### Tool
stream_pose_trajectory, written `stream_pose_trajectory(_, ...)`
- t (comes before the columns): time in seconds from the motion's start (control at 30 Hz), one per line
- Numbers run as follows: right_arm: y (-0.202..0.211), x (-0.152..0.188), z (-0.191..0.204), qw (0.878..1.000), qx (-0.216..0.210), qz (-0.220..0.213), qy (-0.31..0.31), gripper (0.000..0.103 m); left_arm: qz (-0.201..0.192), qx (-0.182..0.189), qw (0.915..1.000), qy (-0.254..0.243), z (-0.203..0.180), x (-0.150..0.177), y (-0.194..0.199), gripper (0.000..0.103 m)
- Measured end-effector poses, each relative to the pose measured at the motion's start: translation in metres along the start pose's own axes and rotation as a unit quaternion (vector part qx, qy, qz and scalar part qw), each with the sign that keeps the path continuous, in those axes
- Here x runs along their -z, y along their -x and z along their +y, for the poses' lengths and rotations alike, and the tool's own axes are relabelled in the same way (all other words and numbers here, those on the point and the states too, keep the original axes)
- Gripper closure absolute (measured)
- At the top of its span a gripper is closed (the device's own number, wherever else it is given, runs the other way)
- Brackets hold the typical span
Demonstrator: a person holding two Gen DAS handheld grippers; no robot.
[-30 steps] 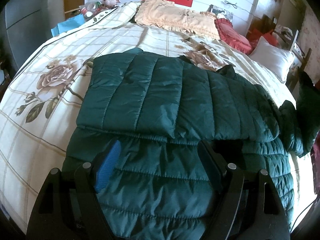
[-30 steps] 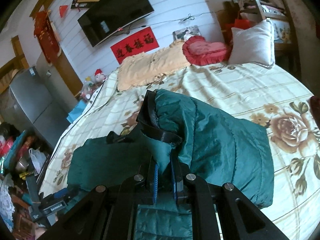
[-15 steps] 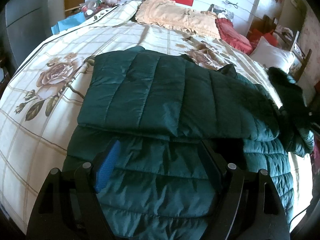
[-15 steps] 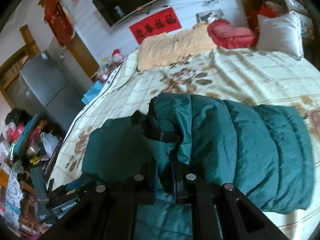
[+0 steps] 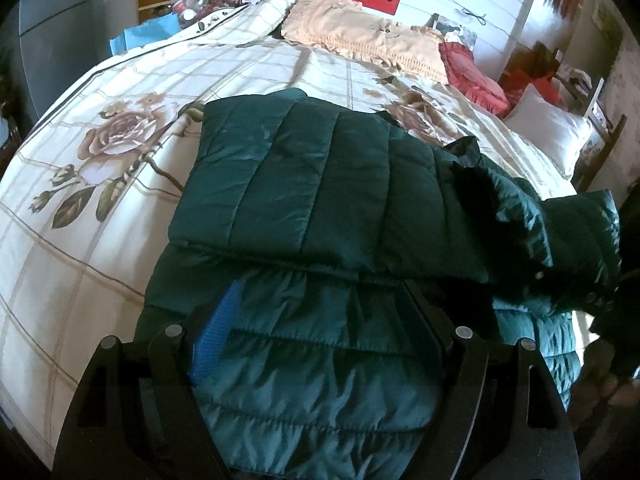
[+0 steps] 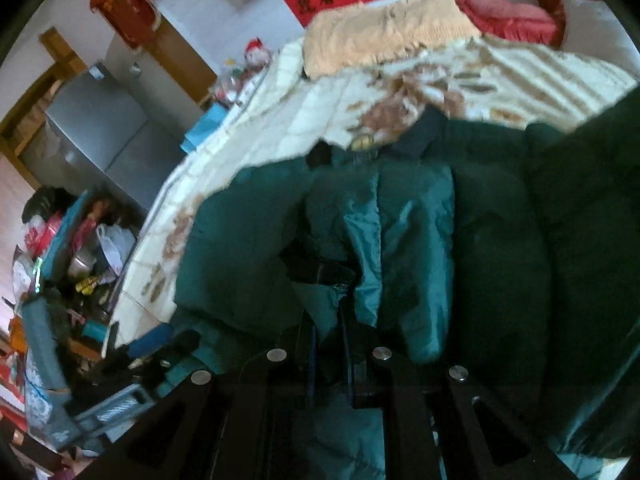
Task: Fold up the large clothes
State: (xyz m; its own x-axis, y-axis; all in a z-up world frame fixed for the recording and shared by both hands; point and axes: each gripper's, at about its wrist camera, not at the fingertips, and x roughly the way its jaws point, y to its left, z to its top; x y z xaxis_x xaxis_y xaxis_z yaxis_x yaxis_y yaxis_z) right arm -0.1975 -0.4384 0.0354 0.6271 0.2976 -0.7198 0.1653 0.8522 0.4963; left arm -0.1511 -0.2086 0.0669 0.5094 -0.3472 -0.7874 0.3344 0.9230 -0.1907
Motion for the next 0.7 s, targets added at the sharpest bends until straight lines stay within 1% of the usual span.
stream_pose_trajectory(0.03,-0.001,0.000,0.000,1.000,0.003,0.001,0.003,0.088,0.000,0.007,1.0000,0.005,0.001,-0.001,0.001,0.023)
stream_pose_trajectory(0.07,0.000,0.000,0.001,1.000,0.003,0.001,0.006,0.081,-0.001,0.013,0.9999,0.010,0.002,-0.002,0.002,0.023)
stream_pose_trajectory(0.1,0.004,0.001,0.001,1.000,-0.006,0.000,0.007,0.055,-0.002,0.020,0.9997,0.014,0.002,-0.003,0.003,0.023)
stream_pose_trajectory(0.13,0.008,0.001,0.002,1.000,-0.013,-0.002,0.006,0.033,-0.004,0.032,0.9993,0.020,0.002,-0.005,0.005,0.023)
stream_pose_trajectory(0.17,0.012,0.001,0.004,1.000,-0.015,-0.004,0.005,0.029,-0.005,0.039,0.9989,0.023,0.001,-0.006,0.007,0.023)
stream_pose_trajectory(0.27,0.032,0.003,0.012,1.000,-0.016,-0.013,0.023,0.029,-0.008,0.074,0.9967,0.033,-0.005,-0.012,0.012,0.023)
stream_pose_trajectory(0.37,0.058,0.001,0.009,0.999,-0.016,-0.040,0.033,0.029,-0.001,0.100,0.9944,0.033,-0.018,-0.017,0.014,0.023)
stream_pose_trajectory(0.5,0.079,-0.001,-0.015,0.998,-0.022,-0.057,0.001,0.029,0.006,0.128,0.9915,0.024,-0.040,-0.018,0.015,0.023)
stream_pose_trajectory(0.53,0.083,0.000,-0.024,0.998,-0.020,-0.059,-0.014,0.029,0.012,0.141,0.9897,0.019,-0.048,-0.017,0.014,0.023)
stream_pose_trajectory(0.6,0.090,0.000,-0.036,0.997,-0.020,-0.066,-0.037,0.029,0.023,0.156,0.9873,0.012,-0.059,-0.018,0.011,0.023)
stream_pose_trajectory(0.7,0.109,0.005,-0.052,0.994,-0.028,-0.088,-0.066,0.029,0.028,0.166,0.9856,-0.017,-0.086,-0.021,0.006,0.023)
